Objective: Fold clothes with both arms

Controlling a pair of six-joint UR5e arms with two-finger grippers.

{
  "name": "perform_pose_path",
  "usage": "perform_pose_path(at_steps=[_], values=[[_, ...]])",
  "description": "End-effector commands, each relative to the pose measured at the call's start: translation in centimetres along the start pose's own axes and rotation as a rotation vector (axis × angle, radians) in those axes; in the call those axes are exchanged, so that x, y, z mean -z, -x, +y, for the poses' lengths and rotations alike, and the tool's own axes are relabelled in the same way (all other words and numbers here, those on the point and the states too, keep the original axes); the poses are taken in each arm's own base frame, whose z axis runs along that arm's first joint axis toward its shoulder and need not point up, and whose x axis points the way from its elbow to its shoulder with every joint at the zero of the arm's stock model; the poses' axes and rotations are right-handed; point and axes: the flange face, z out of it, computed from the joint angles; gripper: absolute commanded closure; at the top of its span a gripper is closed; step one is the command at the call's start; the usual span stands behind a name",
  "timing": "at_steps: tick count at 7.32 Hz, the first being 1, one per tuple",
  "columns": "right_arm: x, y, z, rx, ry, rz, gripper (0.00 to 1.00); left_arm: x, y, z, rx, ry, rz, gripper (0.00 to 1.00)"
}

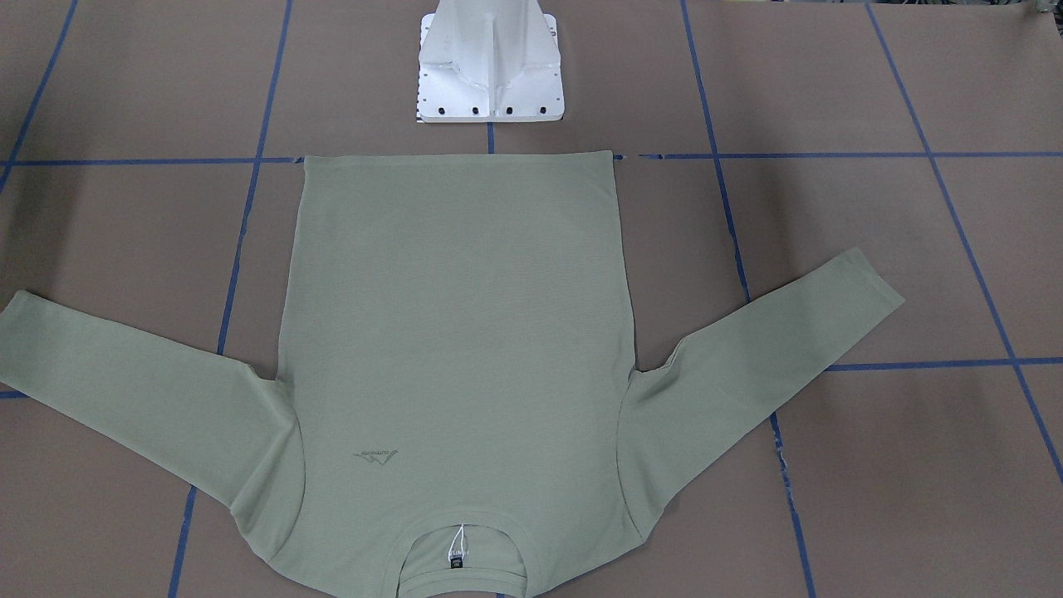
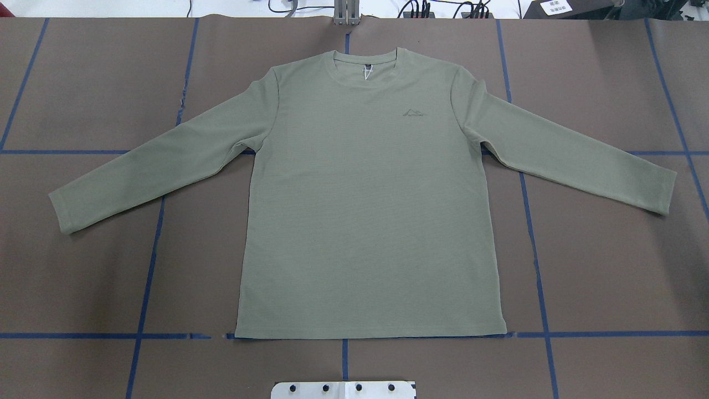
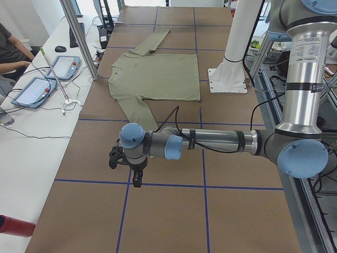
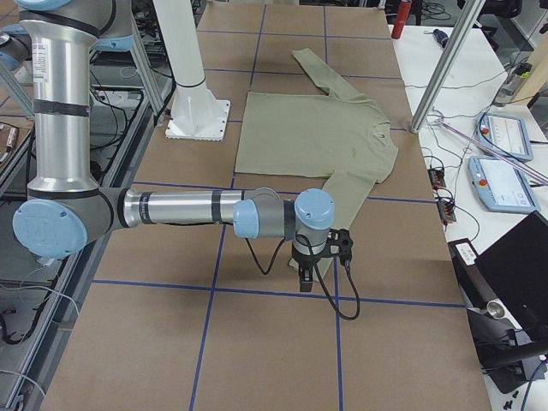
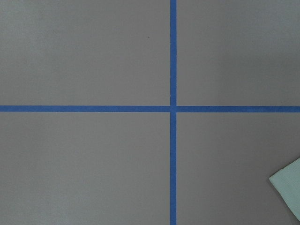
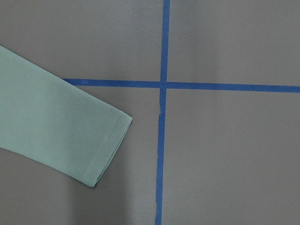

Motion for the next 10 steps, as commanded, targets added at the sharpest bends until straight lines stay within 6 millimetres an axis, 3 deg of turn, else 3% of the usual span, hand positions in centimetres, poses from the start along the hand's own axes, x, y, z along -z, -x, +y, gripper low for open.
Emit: perform_pose_path(at_steps=[1,7,8,10], values=[[0.3,0.3,-0.5,0.002,-0.008,0.001,0.00,0.2,-0.1,-0.1,-0.002,-0.003,0.000,0.00],[1.0,1.5,-1.3,0.024,-0.024,-0.008,0.00,1.4,-1.5,-0.4,-0.073,-0.074,0.005,0.00],[2.9,3.4,-3.9,0.064,-0.067,-0.012,0.00,1.7,-2.1,-1.0,-0.082,-0.083,0.011,0.00],[2.1,3.2,-4.4,0.058,-0.064,-0.038,0.00,2.2,-3.0,-1.5,-0.098,-0.090,0.032,0.00]])
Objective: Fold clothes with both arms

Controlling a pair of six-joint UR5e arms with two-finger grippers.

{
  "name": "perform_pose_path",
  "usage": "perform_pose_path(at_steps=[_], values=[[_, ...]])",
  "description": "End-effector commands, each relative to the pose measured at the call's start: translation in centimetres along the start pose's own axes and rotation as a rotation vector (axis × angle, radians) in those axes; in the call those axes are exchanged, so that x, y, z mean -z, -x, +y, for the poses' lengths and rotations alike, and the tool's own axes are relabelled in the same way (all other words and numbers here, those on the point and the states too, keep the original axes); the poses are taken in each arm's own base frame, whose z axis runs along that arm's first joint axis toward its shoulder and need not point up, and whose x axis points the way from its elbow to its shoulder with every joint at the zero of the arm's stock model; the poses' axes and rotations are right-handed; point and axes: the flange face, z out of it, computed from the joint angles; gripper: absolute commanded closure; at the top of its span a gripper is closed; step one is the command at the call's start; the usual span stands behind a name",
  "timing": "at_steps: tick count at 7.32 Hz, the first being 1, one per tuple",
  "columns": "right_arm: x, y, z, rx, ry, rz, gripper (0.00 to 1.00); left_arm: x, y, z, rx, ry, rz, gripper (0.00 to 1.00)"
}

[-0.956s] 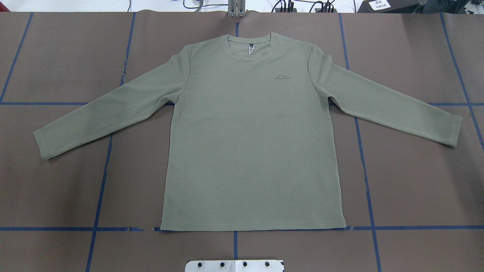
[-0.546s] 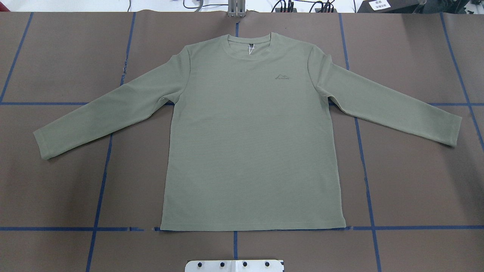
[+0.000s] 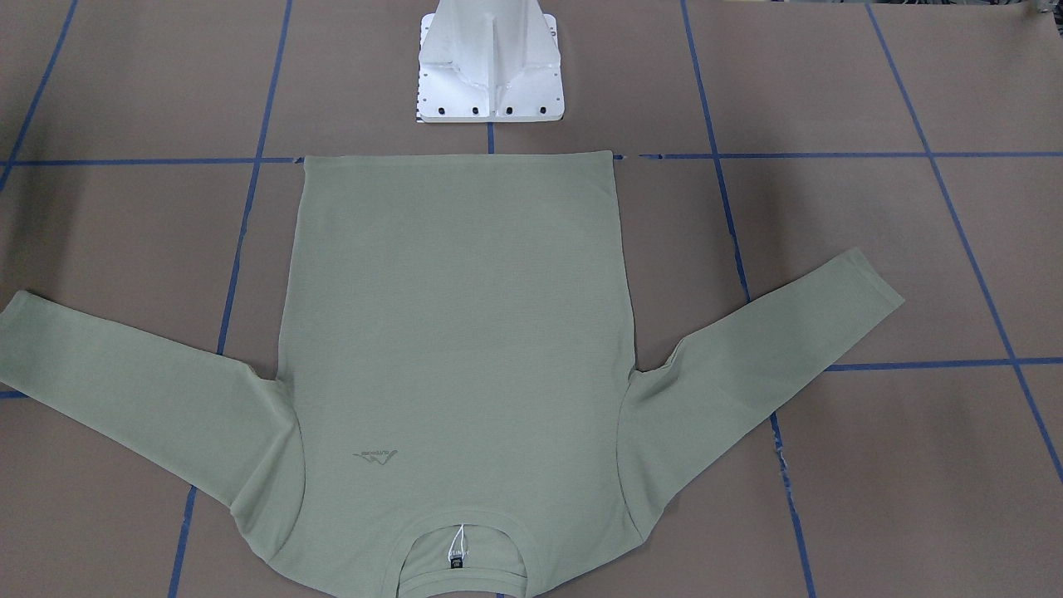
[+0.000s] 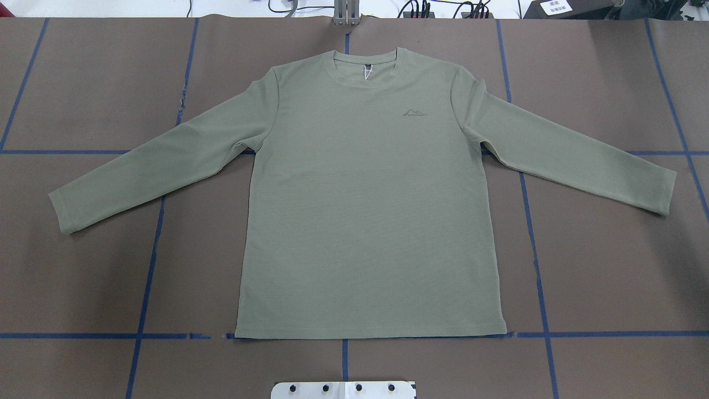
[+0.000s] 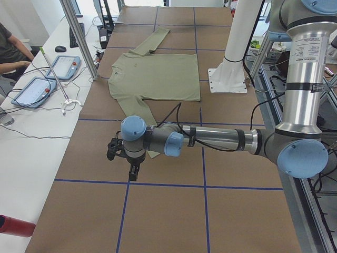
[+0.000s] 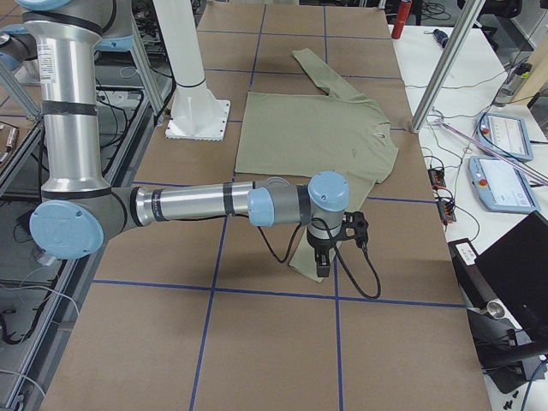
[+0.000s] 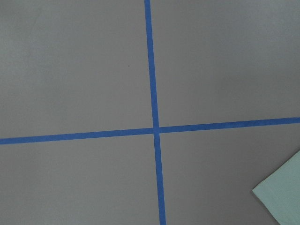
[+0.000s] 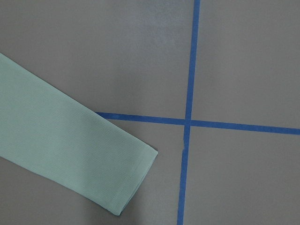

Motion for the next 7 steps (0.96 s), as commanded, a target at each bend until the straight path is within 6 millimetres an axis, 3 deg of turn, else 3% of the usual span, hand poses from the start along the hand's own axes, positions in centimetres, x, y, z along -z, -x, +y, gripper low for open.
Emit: perform_pose_path(at_steps=[1,2,3,4,5,7], values=[[-1.8,0.2,-0.7,0.076,-0.049,-0.021,0.00,-0.4,-0.8,-0.1,0.010,0.017,0.098,0.00],[-4.5,-1.2,-0.3,0.102,-0.049,-0.030,0.00,-0.2,-1.3,-0.5,-0.004,0.004,0.118,0.01],[-8.2,-0.5,-0.9,0.167,-0.032,-0.041,0.00,0.4,-2.1,-1.6,-0.065,-0.052,0.126,0.01],[-10.9,-0.9,-0.9,0.217,-0.040,-0.051,0.00,-0.4,-1.4,-1.9,-0.089,-0.071,0.133,0.01],[-12.5,-1.5,-0.4,0.246,-0.056,-0.062,0.00,-0.9,-2.1,-2.0,-0.139,-0.096,0.131,0.01],[-14.8,0.7,-0.4,0.218,-0.021,-0.069,0.00,-1.2,-1.8,-1.5,-0.140,-0.099,0.134,0.01]])
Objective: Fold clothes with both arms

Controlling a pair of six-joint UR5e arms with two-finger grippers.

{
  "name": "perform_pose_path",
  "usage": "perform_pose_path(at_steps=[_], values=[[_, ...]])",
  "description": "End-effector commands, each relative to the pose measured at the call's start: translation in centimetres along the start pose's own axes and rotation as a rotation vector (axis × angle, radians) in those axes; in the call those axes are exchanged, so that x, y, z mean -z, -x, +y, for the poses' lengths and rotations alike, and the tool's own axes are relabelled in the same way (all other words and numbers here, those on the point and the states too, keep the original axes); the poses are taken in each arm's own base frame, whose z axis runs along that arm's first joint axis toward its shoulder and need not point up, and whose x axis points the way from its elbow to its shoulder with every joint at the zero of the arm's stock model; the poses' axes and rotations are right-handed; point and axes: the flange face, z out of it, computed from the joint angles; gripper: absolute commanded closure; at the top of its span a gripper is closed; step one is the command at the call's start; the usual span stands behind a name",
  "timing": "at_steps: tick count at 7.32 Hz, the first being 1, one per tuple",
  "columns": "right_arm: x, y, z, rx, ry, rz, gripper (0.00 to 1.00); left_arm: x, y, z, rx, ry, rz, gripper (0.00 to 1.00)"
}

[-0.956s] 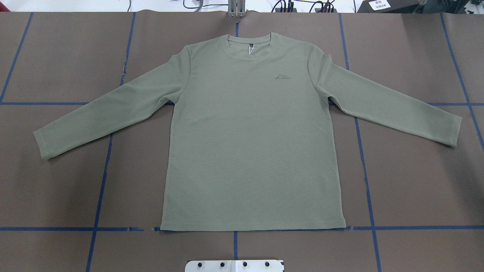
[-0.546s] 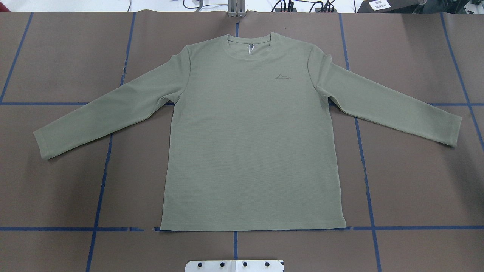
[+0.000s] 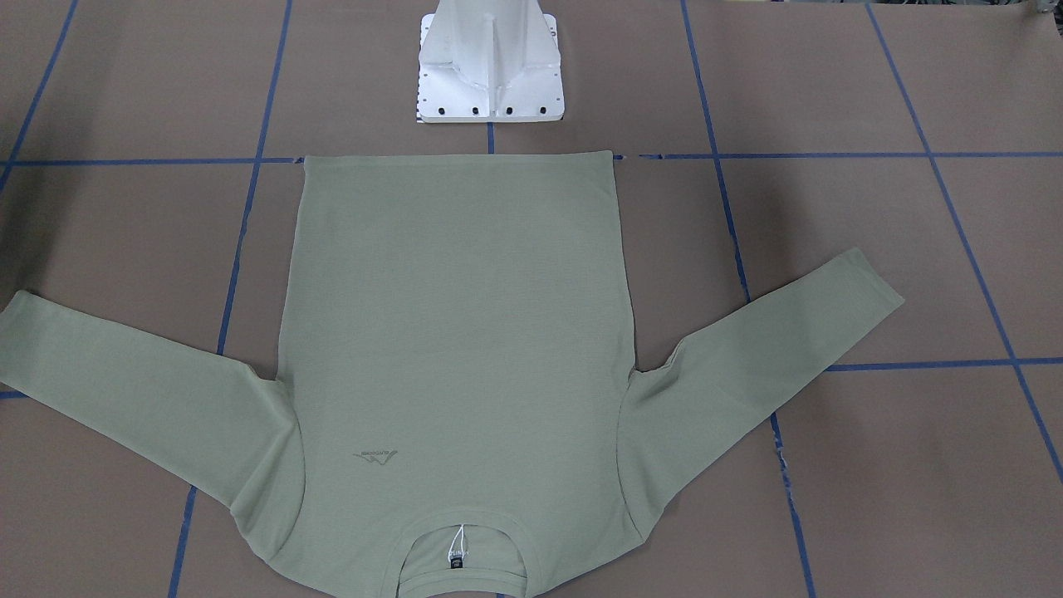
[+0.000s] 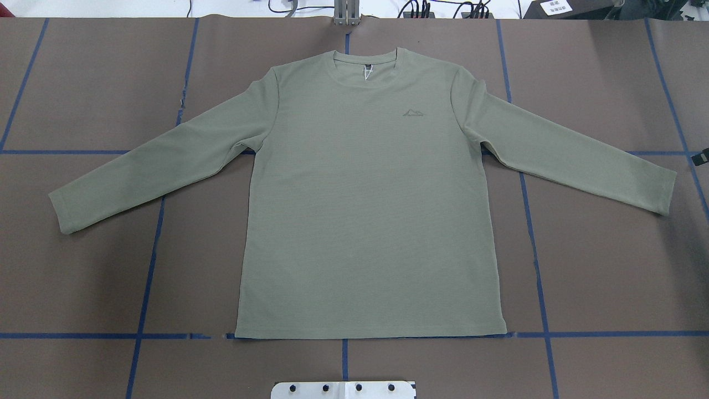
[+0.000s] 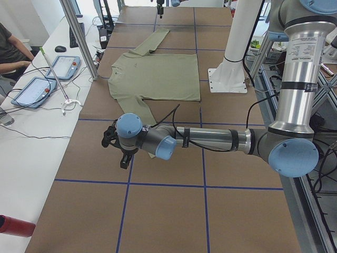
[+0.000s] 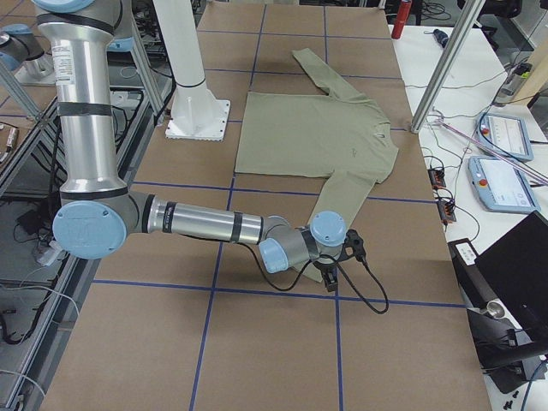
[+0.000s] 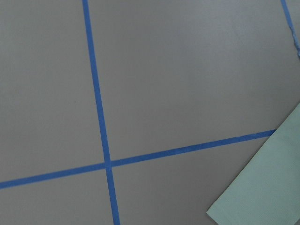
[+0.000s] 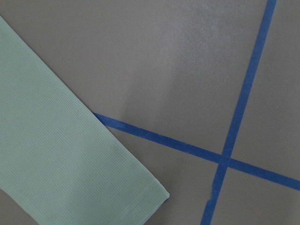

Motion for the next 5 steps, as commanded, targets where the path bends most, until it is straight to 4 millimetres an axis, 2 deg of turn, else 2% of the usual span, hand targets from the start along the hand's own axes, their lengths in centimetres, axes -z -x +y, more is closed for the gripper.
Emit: perform_pose_path(at_steps=[1,5], values=[[-2.5,2.2,-0.5,0.010,0.024,-0.012,0.00,-0.2,0.1,0.3,-0.008,-0.006,0.001,0.01],[-3.9,2.8,-0.7,-0.030,0.033,0.042,0.01,0.0,-0.2,0.2,-0.012,-0.009,0.003,0.01]])
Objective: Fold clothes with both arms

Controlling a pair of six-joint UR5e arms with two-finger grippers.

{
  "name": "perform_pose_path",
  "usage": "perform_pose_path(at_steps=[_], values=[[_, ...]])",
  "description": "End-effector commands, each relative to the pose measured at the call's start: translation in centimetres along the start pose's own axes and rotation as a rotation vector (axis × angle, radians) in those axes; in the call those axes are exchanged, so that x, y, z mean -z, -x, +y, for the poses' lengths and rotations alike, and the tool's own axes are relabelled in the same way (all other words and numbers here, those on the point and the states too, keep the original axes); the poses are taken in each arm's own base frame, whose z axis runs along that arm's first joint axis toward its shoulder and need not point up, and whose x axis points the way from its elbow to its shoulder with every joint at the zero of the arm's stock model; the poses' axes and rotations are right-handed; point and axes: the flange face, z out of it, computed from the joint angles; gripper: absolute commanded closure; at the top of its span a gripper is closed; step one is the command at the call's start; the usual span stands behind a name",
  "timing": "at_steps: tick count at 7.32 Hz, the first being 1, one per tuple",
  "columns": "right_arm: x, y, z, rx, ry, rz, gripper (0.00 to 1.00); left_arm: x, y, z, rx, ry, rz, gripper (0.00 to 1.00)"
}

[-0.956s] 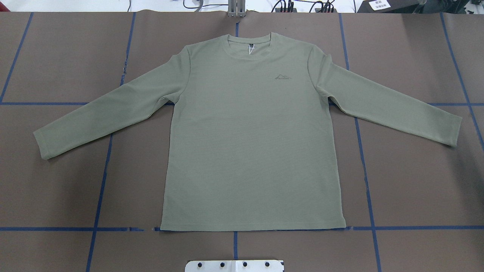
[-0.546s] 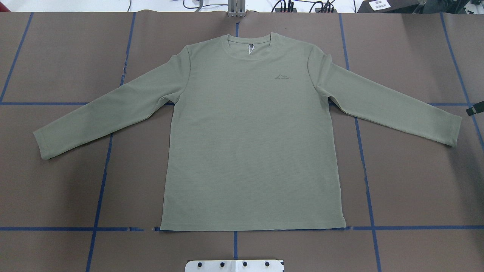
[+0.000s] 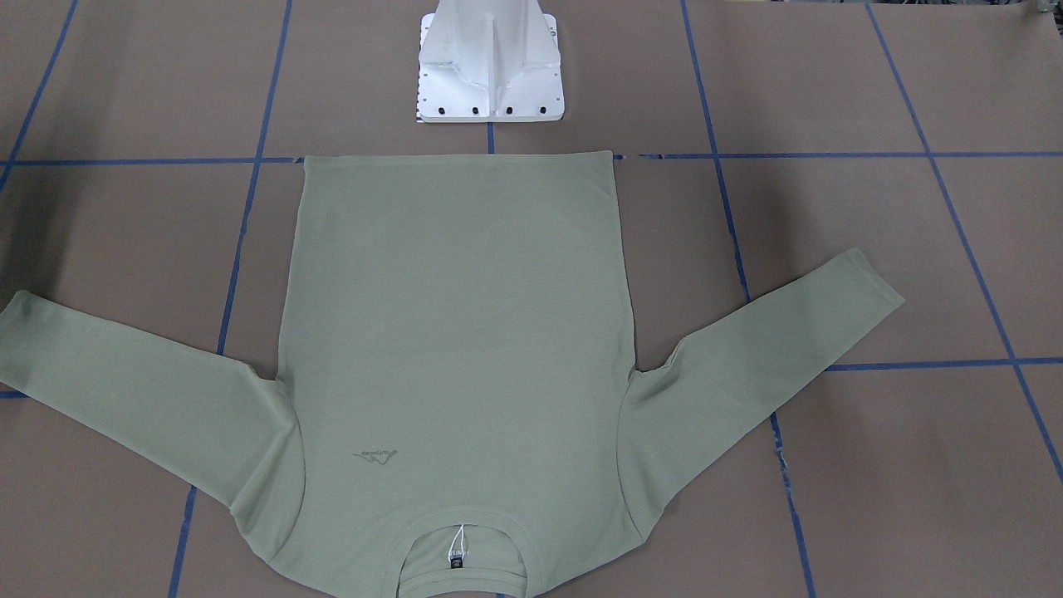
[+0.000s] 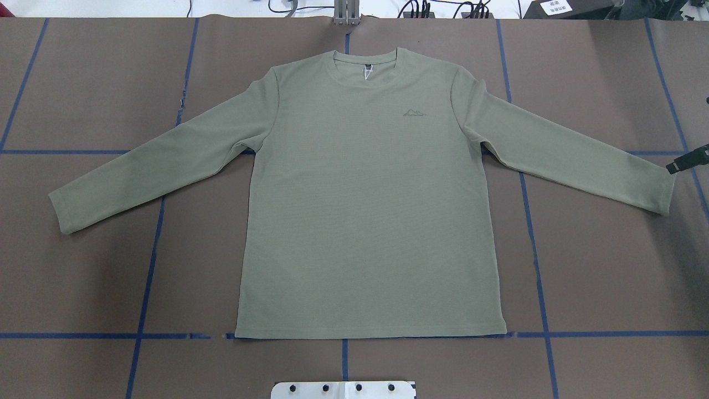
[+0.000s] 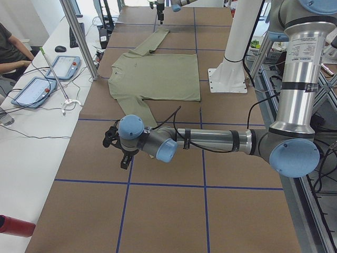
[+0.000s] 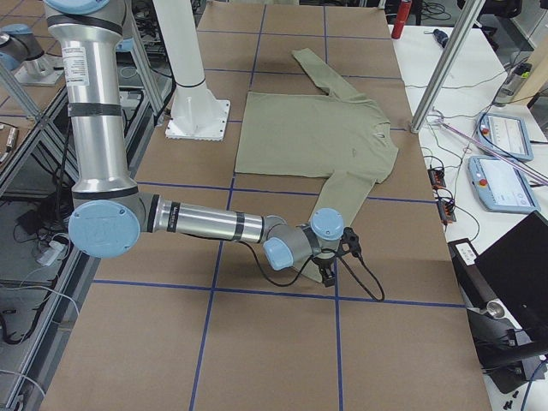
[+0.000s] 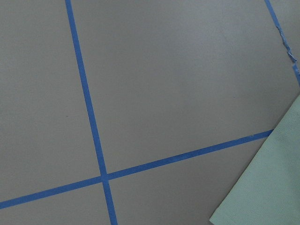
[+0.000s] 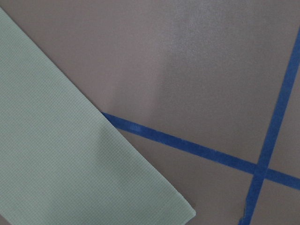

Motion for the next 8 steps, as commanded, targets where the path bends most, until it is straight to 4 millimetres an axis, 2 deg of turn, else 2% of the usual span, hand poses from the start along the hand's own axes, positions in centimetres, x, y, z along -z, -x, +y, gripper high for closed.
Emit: perform_pose_path(at_steps=[1,2,4,8], values=[[-1.3,0.5,0.4,-0.027,0.005,0.002,0.01,0.1,-0.1,-0.1,-0.002,-0.002,0.001,0.01],[-1.9,1.5,0.2,-0.031,-0.004,-0.004,0.01,0.1,-0.1,-0.1,-0.003,-0.003,0.001,0.01],[-4.0,1.4,1.2,-0.028,0.003,0.019,0.01,0.2,-0.3,-0.3,-0.005,-0.007,0.001,0.01],[-4.3,1.1,1.8,-0.036,0.012,0.017,0.01,0.3,-0.3,-0.3,-0.006,-0.008,0.001,0.01]])
